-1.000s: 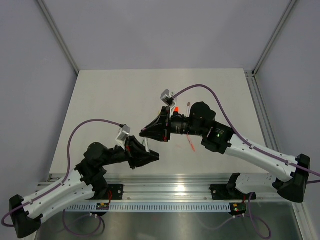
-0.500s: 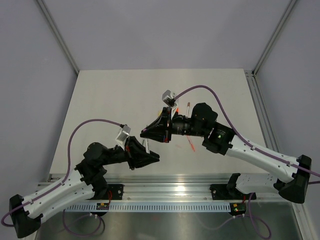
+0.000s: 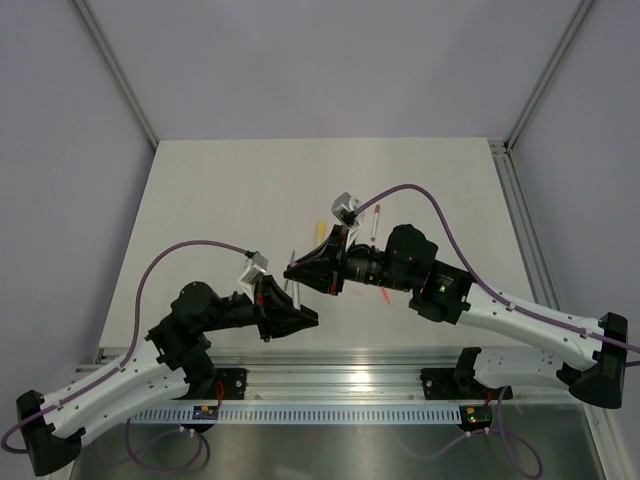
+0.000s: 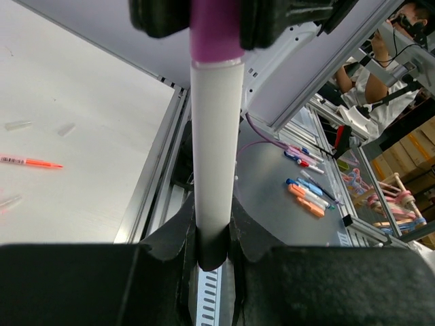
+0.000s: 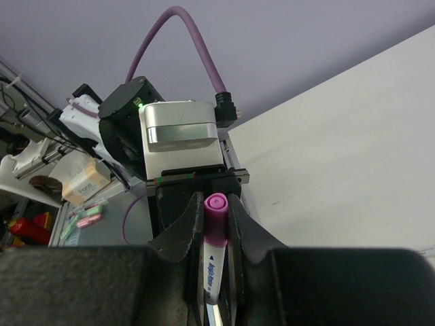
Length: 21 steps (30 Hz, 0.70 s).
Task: Insert the pens into the pen caps
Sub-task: Press the pen cap onto the pen.
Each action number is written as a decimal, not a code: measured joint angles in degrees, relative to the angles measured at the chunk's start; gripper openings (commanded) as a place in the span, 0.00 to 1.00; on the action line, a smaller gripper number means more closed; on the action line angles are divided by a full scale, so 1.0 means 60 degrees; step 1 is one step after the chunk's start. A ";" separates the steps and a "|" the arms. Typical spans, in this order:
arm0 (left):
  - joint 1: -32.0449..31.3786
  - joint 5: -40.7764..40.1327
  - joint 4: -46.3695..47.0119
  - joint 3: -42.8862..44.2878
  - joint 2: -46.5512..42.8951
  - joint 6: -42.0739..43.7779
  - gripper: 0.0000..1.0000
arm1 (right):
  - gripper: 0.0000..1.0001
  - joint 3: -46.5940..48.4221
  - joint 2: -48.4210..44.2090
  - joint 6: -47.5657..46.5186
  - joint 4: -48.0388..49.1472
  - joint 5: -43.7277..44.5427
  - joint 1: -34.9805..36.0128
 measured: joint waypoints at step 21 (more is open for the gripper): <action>-0.0098 0.1122 -0.1621 0.0069 -0.0138 0.0280 0.00 | 0.00 -0.2262 -0.0852 0.0481 0.1818 0.2382 0.1508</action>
